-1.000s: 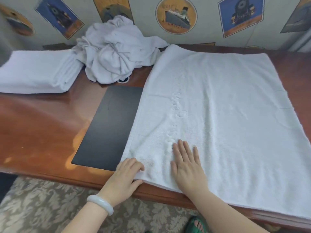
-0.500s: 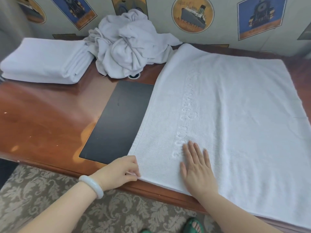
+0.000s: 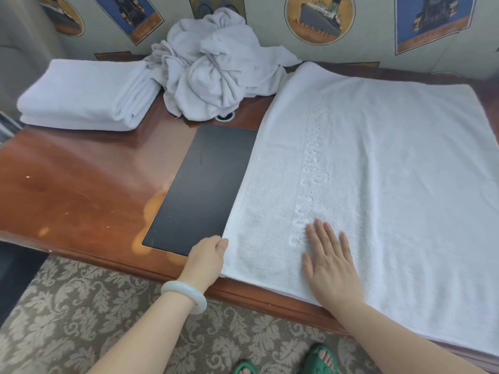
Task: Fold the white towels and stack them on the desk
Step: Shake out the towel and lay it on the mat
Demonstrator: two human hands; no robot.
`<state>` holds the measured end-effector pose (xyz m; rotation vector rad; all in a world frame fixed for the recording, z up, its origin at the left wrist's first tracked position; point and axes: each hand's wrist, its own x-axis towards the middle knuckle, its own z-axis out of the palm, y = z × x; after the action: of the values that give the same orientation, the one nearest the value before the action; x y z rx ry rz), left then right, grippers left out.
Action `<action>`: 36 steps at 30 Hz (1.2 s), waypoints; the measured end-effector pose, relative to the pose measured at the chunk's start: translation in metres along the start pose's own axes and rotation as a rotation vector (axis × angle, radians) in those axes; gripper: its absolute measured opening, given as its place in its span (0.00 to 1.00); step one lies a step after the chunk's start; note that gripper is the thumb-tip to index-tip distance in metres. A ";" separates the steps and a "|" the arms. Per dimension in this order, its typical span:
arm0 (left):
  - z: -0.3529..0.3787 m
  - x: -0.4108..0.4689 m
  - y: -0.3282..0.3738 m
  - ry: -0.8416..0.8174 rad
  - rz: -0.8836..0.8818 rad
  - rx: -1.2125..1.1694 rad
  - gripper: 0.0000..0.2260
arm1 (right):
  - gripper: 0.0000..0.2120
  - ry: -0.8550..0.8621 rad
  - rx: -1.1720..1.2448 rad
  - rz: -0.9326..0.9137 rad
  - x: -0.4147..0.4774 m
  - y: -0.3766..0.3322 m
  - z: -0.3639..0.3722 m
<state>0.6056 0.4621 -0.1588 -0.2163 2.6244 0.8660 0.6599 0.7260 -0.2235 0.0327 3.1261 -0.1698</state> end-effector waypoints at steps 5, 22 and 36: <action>-0.002 -0.007 0.000 -0.003 -0.112 -0.458 0.16 | 0.29 -0.009 0.005 -0.001 0.000 -0.001 -0.001; -0.024 -0.008 0.015 -0.432 -0.184 -0.570 0.10 | 0.20 -0.162 0.161 -0.374 -0.025 0.004 -0.049; -0.024 -0.006 -0.001 -0.194 -0.184 -0.465 0.18 | 0.09 -0.067 0.243 -0.299 -0.051 0.047 -0.062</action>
<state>0.6042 0.4467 -0.1393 -0.4602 2.1549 1.3450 0.7109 0.7787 -0.1661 -0.4298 3.0053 -0.5402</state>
